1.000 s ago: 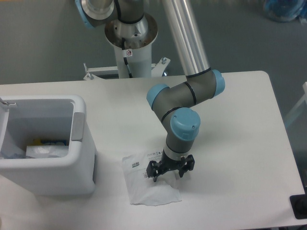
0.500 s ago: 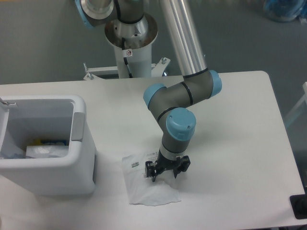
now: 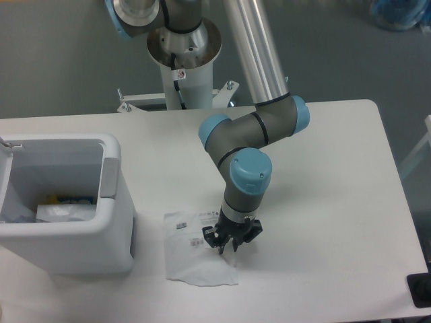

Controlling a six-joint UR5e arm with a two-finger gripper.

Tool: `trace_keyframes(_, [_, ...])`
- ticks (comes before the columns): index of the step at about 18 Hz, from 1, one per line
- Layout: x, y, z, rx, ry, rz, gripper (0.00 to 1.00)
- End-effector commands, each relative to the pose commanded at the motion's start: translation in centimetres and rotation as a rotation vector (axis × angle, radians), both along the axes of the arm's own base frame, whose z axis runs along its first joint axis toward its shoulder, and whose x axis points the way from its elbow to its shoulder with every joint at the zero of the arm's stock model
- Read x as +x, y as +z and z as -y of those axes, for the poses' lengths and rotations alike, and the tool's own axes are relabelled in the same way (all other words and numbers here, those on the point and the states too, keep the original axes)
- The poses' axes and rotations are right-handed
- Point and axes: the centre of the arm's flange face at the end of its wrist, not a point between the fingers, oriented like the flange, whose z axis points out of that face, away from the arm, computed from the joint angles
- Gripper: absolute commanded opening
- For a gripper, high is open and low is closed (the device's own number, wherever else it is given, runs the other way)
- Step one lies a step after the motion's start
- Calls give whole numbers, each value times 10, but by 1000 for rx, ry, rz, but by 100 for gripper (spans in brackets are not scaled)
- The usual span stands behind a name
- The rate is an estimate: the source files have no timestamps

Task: Place the trash in the trash can
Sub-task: 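Lower the gripper onto the plastic bag and pinch it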

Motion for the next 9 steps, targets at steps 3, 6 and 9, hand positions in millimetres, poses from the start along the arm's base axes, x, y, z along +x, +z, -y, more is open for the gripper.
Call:
trace_keyframes(3, [4, 4, 2, 2, -2, 0, 10])
trace_keyframes(6, [15, 13, 3, 7, -12, -6, 0])
trace_keyframes(9, [15, 26, 6, 20, -6, -21, 0])
